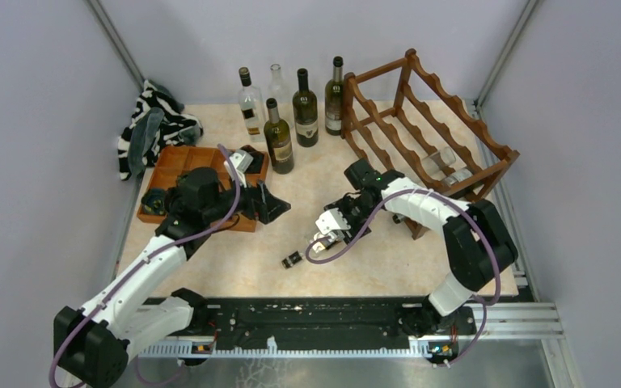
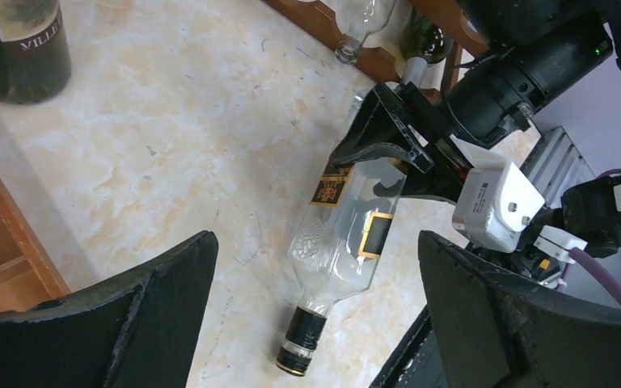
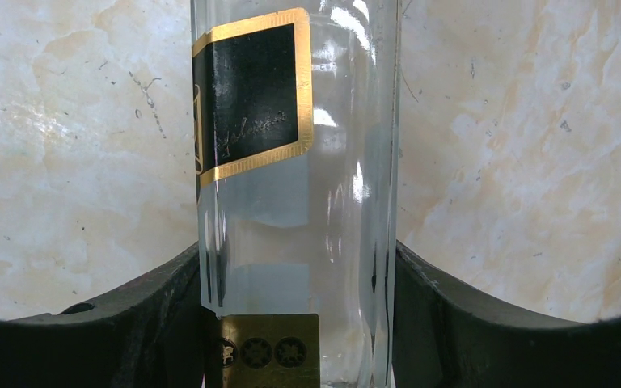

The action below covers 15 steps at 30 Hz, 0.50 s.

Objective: Put the wine bottle on the wine rack
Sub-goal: Place the wine bottle at the center of the board.

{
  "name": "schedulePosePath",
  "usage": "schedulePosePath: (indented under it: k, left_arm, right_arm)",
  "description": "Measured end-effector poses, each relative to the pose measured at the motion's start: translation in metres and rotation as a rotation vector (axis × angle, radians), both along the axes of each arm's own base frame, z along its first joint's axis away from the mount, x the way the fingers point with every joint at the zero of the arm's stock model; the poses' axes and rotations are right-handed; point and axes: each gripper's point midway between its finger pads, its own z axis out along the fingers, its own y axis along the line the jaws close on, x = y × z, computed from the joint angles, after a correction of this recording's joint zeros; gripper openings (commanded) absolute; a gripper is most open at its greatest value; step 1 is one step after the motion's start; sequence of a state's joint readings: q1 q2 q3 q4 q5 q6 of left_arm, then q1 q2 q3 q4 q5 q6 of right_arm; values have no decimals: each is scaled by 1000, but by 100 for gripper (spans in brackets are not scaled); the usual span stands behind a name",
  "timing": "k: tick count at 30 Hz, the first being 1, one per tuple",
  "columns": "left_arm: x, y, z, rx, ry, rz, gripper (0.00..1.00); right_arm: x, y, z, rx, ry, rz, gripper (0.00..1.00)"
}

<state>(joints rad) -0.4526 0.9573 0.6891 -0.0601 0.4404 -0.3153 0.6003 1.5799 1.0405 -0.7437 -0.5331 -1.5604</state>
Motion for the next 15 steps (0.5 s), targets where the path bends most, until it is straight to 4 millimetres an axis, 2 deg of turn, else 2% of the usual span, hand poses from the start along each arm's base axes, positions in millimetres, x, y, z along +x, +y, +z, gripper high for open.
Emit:
schedulePosePath:
  k: [8, 15]
  left_arm:
    - [-6, -3, -7, -23, 41, -12, 99]
    - [-11, -4, -16, -33, 81, -24, 99]
  right_arm:
    - [4, 0, -7, 3, 7, 20, 11]
    - [11, 2, -14, 2, 0, 32, 27]
